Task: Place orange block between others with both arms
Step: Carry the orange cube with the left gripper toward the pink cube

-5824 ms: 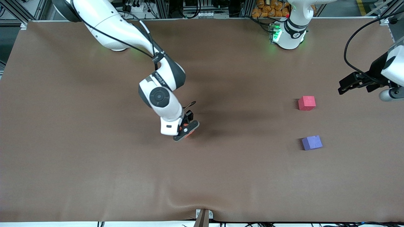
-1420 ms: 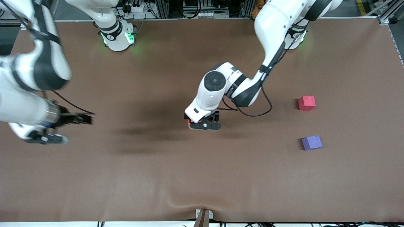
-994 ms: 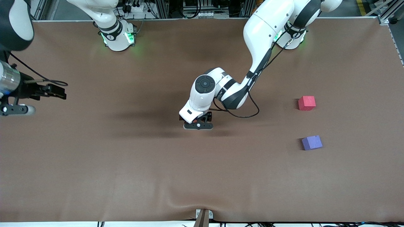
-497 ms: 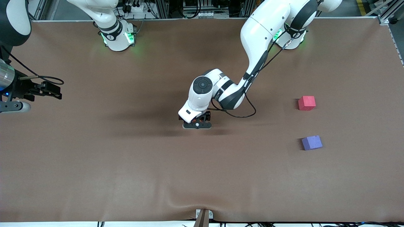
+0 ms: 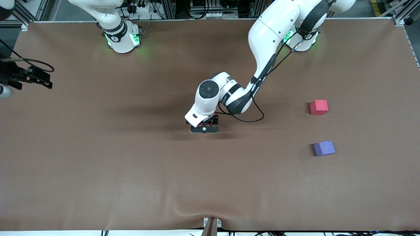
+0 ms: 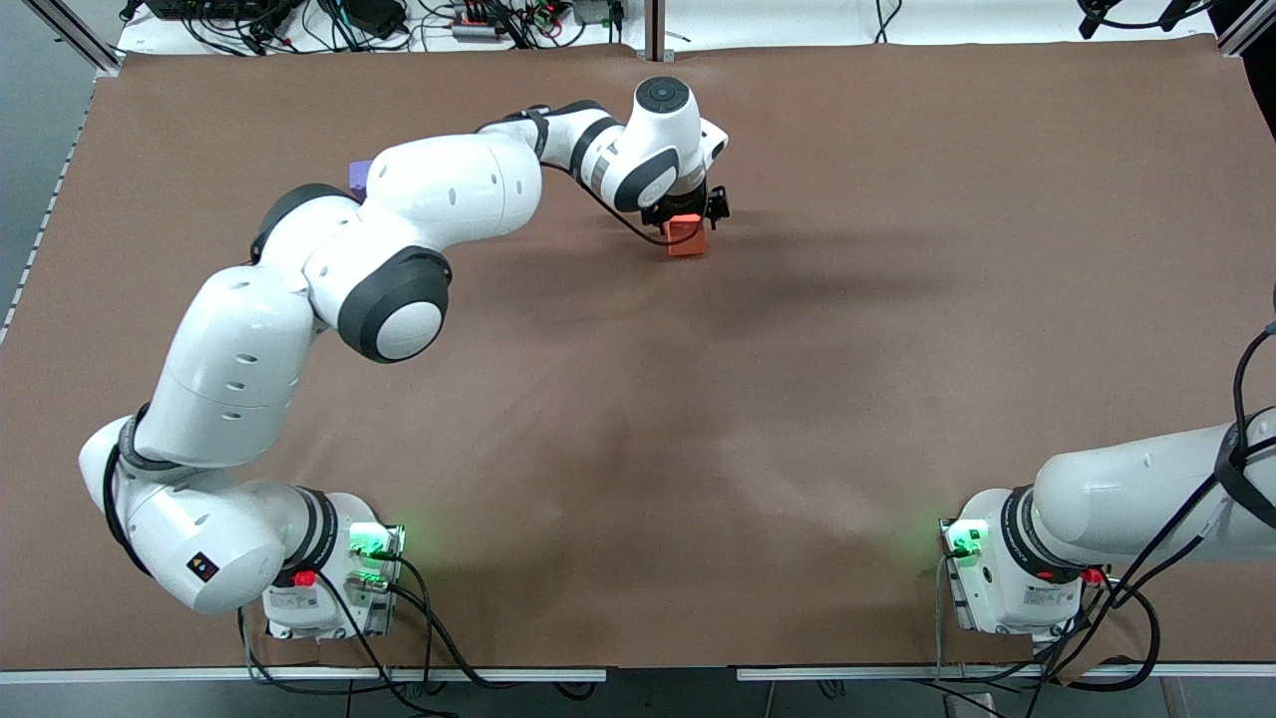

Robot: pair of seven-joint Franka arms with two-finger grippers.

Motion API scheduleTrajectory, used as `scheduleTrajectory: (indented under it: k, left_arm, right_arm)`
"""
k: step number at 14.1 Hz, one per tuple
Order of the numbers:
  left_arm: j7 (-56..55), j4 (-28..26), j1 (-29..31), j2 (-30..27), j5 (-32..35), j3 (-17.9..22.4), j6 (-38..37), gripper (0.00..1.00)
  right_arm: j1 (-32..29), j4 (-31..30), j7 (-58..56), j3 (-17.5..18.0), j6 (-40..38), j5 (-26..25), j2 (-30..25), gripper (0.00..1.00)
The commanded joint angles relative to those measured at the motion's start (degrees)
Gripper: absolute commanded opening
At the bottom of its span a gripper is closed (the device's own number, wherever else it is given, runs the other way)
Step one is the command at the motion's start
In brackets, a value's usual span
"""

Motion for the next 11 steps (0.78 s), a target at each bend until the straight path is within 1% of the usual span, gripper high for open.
scheduleTrajectory:
  k: [1, 4, 5, 9, 11]
  left_arm:
    - [-1.2, 1.9, -0.7, 1.0, 1.2, 0.7, -0.8, 0.59]
    - [-1.2, 1.8, -0.4, 1.0, 1.3, 0.8, -0.8, 0.03]
    - [-1.3, 1.8, -0.1, 0.5, 1.4, 0.8, -0.8, 0.0]
    - [-1.4, 1.4, 3.2, -4.5, 1.6, 1.0, -0.9, 0.0]
    - [-0.7, 0.9, 6.7, -8.6, 1.8, 1.4, -1.0, 0.0]
  right_arm:
    - [1.3, -1.5, 1.2, -1.9, 0.4, 1.1, -1.6, 1.0]
    - [1.1, -1.4, 6.5, -1.9, 0.6, 1.1, -2.6, 1.0]
    - [1.1, -1.3, 6.5, -1.9, 0.6, 1.1, -2.7, 1.0]
    - [-0.6, -0.2, 5.6, -2.1, 0.3, 1.0, -2.5, 1.0]
    - [-1.0, -0.2, 5.6, -2.0, 0.3, 1.0, -2.5, 1.0]
